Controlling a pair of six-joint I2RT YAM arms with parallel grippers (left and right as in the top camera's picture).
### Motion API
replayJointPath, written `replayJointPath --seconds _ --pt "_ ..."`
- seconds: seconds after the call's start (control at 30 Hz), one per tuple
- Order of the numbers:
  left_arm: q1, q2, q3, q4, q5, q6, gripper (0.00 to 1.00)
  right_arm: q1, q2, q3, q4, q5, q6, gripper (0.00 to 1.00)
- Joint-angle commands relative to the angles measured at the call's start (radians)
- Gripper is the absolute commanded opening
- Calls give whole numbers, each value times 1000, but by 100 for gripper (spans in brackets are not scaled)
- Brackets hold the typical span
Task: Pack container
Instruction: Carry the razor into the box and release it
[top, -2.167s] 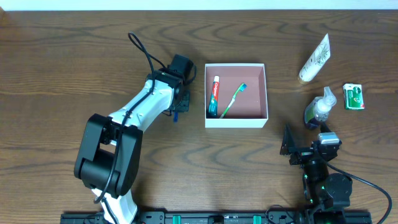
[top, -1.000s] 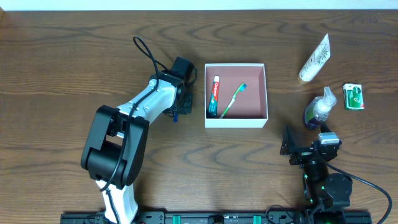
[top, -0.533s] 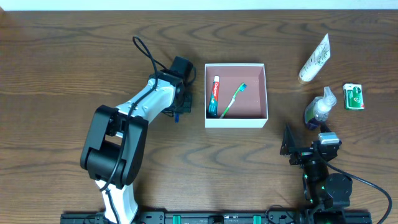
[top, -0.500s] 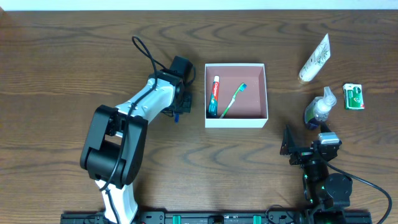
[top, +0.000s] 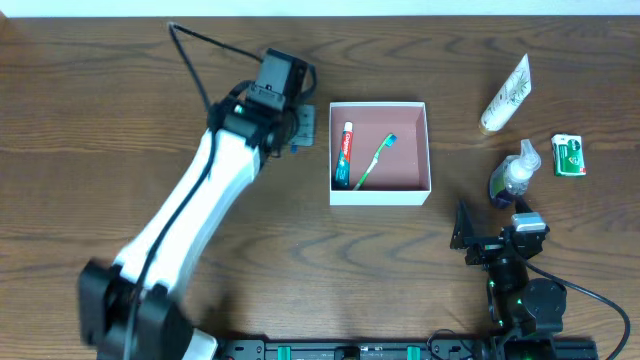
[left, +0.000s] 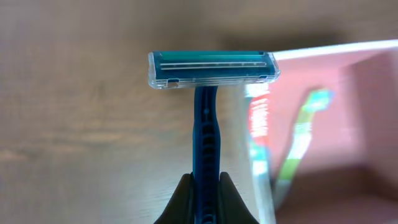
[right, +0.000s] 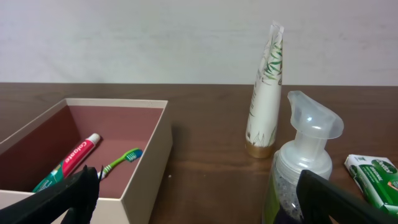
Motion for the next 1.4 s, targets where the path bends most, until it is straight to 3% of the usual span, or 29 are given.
replayJointPath --seconds 0.0,0.33,0.77,1.37 --pt "-67 -58 13 12 -1 -26 6 0 -4 -2 -5 3 -12 99" --pt "-204 13 11 132 -5 -117 6 0 -4 -2 -5 3 -12 99" --pt "-208 237 11 209 -6 -182 6 0 -4 -2 -5 3 -12 99" --pt "-204 367 10 185 -121 -197 6 0 -4 -2 -5 3 -12 99"
